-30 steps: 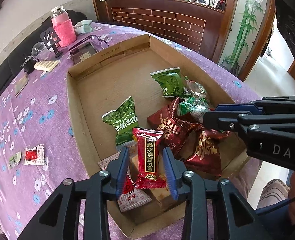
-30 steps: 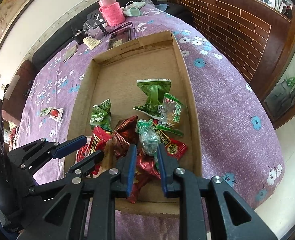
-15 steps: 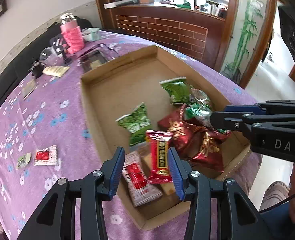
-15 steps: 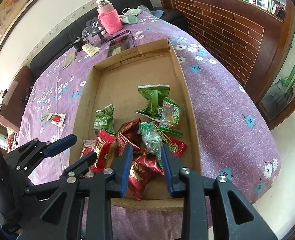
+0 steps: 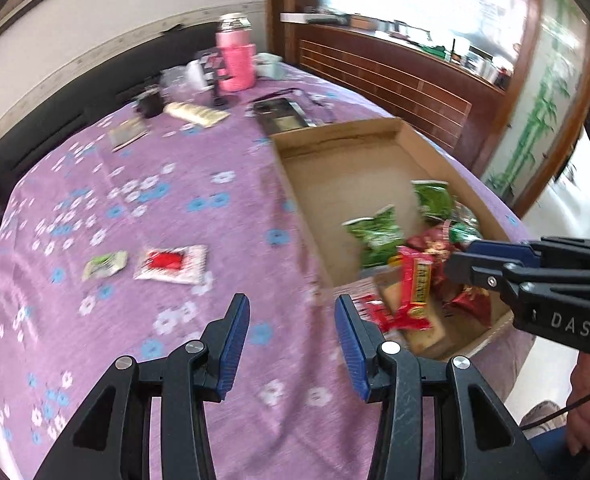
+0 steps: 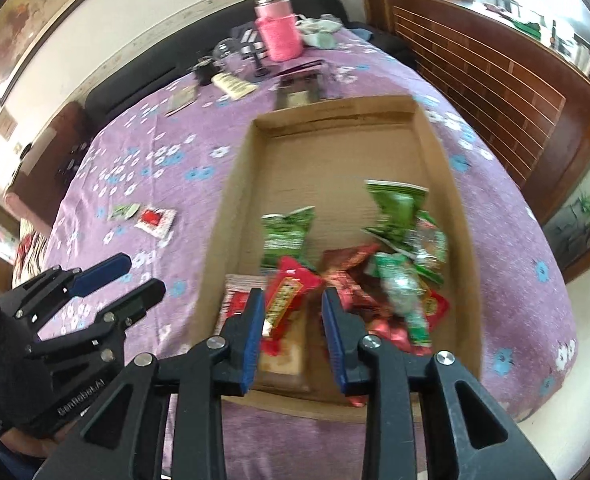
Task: Organize snacks
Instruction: 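Move both grippers back toward the last snacks on the tablecloth, then grasp a green-wrapped candy with the left gripper while the right grasps a white-red packet, then carry the green candy and white-red packet over the tray with both grippers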
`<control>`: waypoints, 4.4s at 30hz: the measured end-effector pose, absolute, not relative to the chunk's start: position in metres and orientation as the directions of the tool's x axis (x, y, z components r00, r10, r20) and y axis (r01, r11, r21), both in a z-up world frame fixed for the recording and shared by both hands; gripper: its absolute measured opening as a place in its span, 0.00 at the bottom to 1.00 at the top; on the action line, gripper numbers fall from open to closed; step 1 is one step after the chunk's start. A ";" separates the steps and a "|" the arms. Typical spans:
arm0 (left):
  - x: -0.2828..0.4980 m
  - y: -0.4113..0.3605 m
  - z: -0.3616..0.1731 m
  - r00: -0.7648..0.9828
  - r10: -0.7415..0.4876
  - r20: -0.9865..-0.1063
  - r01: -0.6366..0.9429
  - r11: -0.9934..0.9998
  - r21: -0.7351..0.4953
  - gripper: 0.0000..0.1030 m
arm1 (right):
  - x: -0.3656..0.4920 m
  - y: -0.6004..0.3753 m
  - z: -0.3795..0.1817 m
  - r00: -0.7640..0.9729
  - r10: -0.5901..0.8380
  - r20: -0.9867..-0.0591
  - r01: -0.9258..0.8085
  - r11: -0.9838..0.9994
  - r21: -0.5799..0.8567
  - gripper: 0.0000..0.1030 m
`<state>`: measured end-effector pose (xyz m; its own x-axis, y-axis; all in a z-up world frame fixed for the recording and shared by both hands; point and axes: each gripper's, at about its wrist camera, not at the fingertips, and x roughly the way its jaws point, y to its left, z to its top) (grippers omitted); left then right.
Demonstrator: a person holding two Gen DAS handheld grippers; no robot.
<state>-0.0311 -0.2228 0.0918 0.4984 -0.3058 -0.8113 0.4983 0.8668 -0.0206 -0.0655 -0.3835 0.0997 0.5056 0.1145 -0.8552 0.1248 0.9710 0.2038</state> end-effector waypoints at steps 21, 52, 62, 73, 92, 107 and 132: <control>0.111 -0.086 0.080 0.526 -0.127 -0.841 0.222 0.975 -0.008 0.44 | -0.083 -0.352 0.108 0.496 0.043 -0.868 0.080 0.992 0.094 0.31; 0.007 -0.033 0.024 0.281 -0.258 -0.924 0.229 0.953 -0.197 0.34 | -0.074 -0.365 0.107 0.488 0.010 -0.873 0.108 0.992 0.071 0.32; -0.049 -0.024 0.050 0.292 -0.326 -0.899 0.414 0.890 -0.188 0.66 | -0.061 -0.333 0.106 0.480 0.058 -0.875 0.004 0.998 0.069 0.32; -0.032 -0.052 0.029 0.316 -0.244 -0.917 0.498 0.865 -0.058 0.33 | -0.060 -0.307 0.108 0.477 0.094 -0.874 -0.079 0.995 0.064 0.32; -0.038 -0.031 0.018 0.404 -0.124 -0.906 0.185 0.981 -0.051 0.26 | 0.084 -0.191 0.074 0.263 0.188 -0.946 -0.521 0.853 0.025 0.44; -0.039 -0.031 0.018 0.417 -0.097 -0.904 0.146 0.989 -0.039 0.26 | 0.135 -0.174 0.020 0.199 0.109 -0.974 -0.595 0.803 -0.032 0.53; -0.021 -0.051 0.019 0.439 -0.099 -0.893 0.134 0.990 -0.045 0.20 | -0.022 -0.207 0.055 0.276 0.219 -0.936 -0.282 0.949 0.139 0.27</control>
<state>-0.0211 -0.0509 0.0187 0.4385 -0.0995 -0.8932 0.1336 0.9900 -0.0447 -0.0215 -0.2074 0.0545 0.2762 0.2187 -0.9359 -0.2819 0.9494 0.1387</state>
